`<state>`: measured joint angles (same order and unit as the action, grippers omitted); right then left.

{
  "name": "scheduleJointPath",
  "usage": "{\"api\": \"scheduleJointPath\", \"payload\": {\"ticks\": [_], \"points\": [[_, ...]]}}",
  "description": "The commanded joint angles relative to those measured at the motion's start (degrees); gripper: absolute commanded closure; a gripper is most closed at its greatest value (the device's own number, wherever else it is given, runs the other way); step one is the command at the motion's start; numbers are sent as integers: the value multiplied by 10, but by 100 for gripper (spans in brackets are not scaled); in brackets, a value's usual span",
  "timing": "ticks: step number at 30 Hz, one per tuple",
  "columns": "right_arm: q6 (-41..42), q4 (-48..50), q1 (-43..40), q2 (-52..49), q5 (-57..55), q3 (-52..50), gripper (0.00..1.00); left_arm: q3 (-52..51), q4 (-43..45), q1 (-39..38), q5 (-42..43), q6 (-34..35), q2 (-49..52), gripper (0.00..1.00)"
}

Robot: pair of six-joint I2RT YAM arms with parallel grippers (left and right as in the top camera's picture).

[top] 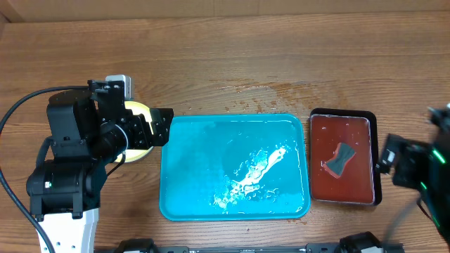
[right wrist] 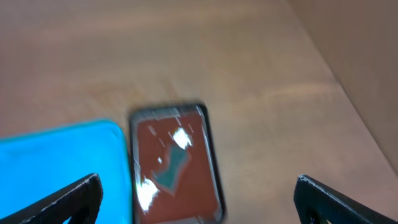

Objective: Clean dirty plates on tray and stack at the side

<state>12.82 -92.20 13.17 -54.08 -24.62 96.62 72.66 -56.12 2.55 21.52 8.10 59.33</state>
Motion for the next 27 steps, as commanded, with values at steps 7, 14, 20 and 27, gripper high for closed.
{"api": "scheduleJointPath", "payload": {"ticks": [7, 14, 20, 27], "points": [[-61, 11, -1, 253, 66, 8, 0, 11, 0, -4, 10, -19, 1, 0], [-54, -48, -1, 292, 67, 6, 0, 11, 0, -4, 10, -19, 1, 0], [-54, -48, -1, 292, 68, 5, 0, 11, 0, -4, 10, -19, 1, 0], [-54, -48, -1, 292, 68, 5, 0, 11, 0, -4, 10, -19, 1, 0]]}}
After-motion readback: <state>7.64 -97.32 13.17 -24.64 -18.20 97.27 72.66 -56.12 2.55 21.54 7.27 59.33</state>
